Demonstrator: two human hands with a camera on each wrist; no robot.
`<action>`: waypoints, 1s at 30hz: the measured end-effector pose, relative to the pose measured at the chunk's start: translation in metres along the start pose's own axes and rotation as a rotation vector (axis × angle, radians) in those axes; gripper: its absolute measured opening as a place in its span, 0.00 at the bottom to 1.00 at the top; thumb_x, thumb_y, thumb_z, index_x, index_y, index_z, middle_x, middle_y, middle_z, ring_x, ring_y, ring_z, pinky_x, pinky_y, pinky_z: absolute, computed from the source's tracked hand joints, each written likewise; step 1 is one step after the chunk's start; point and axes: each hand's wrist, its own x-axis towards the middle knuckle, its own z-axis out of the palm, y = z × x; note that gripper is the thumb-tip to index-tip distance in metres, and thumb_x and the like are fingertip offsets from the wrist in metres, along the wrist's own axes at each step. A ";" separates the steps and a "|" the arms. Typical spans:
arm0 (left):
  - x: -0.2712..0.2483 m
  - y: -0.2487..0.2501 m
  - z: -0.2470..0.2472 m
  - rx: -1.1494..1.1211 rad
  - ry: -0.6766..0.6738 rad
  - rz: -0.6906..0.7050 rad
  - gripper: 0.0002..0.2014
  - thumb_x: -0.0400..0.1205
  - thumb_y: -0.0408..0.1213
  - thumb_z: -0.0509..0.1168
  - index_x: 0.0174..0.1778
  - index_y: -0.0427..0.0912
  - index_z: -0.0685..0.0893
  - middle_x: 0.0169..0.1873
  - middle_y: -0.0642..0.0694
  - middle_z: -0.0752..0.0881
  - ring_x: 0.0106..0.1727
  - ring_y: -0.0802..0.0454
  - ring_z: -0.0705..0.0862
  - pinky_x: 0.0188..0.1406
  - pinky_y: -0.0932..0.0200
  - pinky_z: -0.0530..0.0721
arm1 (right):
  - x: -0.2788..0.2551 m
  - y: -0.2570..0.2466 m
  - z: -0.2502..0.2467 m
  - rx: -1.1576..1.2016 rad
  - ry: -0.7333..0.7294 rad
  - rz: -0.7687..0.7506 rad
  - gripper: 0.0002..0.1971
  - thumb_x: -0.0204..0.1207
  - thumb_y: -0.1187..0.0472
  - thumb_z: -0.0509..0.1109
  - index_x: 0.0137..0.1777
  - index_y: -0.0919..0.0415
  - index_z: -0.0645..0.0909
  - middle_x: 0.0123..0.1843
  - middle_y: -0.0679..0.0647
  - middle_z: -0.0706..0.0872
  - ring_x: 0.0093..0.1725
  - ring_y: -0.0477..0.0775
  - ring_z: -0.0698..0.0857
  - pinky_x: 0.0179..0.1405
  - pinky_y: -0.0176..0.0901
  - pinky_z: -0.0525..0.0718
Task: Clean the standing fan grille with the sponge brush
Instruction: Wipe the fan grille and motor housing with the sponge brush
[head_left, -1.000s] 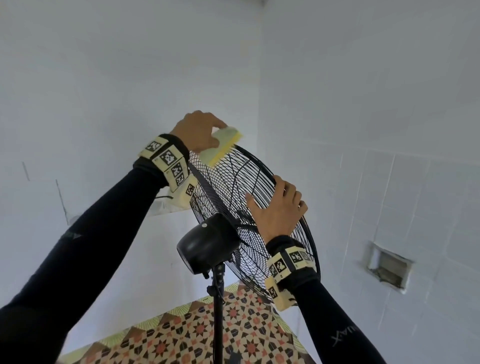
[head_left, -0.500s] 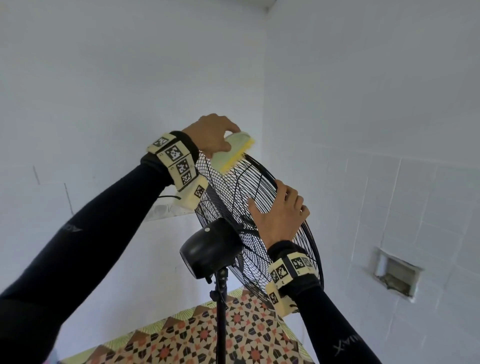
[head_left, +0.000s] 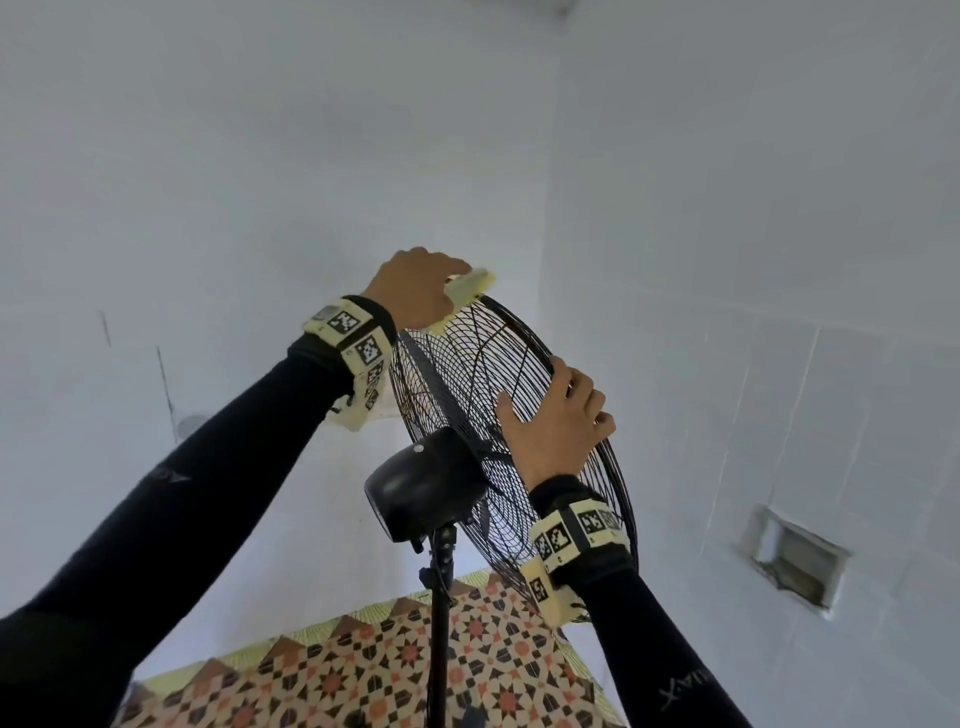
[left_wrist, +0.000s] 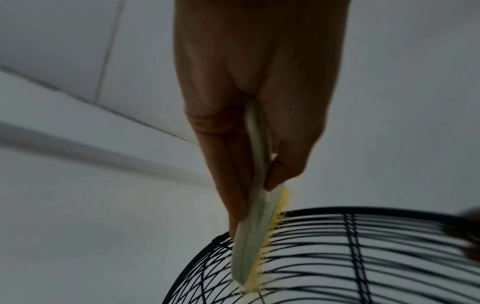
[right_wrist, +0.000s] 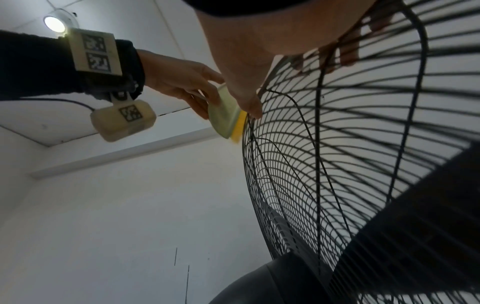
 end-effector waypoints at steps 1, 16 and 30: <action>-0.002 0.000 0.004 0.000 -0.032 0.066 0.27 0.84 0.36 0.67 0.82 0.53 0.77 0.62 0.39 0.89 0.50 0.43 0.82 0.49 0.53 0.78 | 0.003 -0.001 0.000 0.009 -0.030 0.012 0.40 0.72 0.33 0.70 0.78 0.55 0.68 0.75 0.60 0.75 0.71 0.64 0.73 0.65 0.66 0.69; 0.064 -0.108 0.053 -1.017 -0.239 0.158 0.21 0.83 0.40 0.62 0.74 0.50 0.79 0.69 0.46 0.88 0.73 0.45 0.84 0.78 0.43 0.77 | 0.027 -0.064 0.020 0.331 0.200 -0.099 0.17 0.88 0.45 0.60 0.59 0.61 0.76 0.51 0.52 0.75 0.54 0.56 0.74 0.54 0.62 0.79; 0.101 -0.162 0.142 -0.444 -0.012 0.300 0.51 0.69 0.72 0.74 0.88 0.58 0.65 0.76 0.43 0.73 0.76 0.41 0.68 0.72 0.31 0.77 | 0.052 -0.025 0.044 0.572 0.532 0.099 0.18 0.89 0.48 0.61 0.60 0.66 0.74 0.54 0.63 0.82 0.50 0.59 0.83 0.37 0.20 0.74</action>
